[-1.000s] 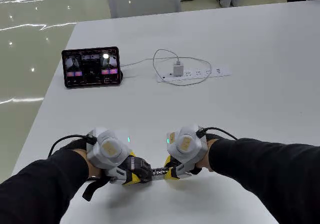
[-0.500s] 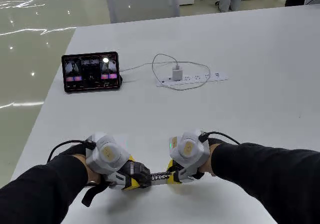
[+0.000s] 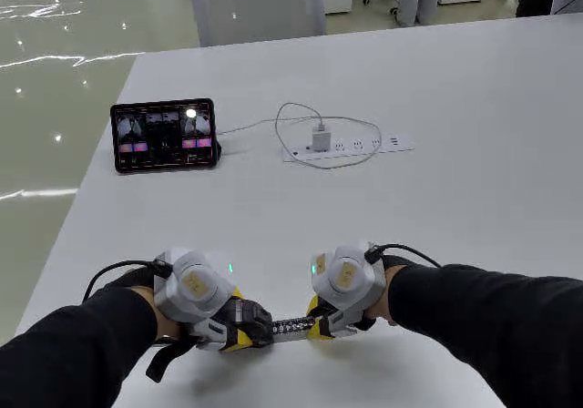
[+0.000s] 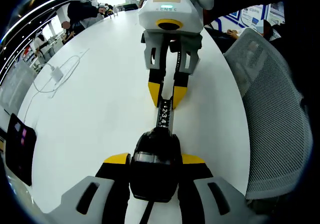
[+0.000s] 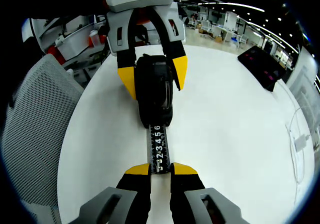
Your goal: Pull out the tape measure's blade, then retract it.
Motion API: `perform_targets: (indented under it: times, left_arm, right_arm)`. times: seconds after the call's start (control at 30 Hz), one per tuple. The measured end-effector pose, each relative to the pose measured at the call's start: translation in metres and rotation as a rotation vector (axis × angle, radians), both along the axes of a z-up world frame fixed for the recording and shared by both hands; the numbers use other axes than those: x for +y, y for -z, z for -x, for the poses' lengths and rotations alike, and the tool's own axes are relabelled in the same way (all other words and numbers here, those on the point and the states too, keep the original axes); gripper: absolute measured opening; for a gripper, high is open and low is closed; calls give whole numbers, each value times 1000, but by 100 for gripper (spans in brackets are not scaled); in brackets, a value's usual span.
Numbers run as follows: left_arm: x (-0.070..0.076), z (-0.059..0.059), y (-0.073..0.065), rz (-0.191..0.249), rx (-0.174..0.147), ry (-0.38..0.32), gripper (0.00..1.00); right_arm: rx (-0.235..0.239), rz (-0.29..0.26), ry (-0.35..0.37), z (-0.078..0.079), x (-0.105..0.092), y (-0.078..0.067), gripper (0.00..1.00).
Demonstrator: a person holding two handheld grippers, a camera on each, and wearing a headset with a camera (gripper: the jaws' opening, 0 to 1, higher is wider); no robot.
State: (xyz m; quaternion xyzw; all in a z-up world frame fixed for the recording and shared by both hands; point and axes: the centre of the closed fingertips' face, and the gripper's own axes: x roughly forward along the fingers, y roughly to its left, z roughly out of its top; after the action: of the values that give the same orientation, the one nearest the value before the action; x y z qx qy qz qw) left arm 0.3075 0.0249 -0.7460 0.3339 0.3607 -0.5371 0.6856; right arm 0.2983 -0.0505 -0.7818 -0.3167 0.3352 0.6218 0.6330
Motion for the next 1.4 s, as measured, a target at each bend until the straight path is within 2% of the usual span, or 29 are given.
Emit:
perform_targets:
  times: [0.17, 1.4]
  left_arm:
    - [0, 0, 0, 0, -1, 2, 31]
    - [0, 1, 0, 0, 0, 6, 31]
  right_arm:
    - [-18, 12, -16, 1, -2, 0, 10]
    - [1, 15, 4, 2, -20, -2, 10]
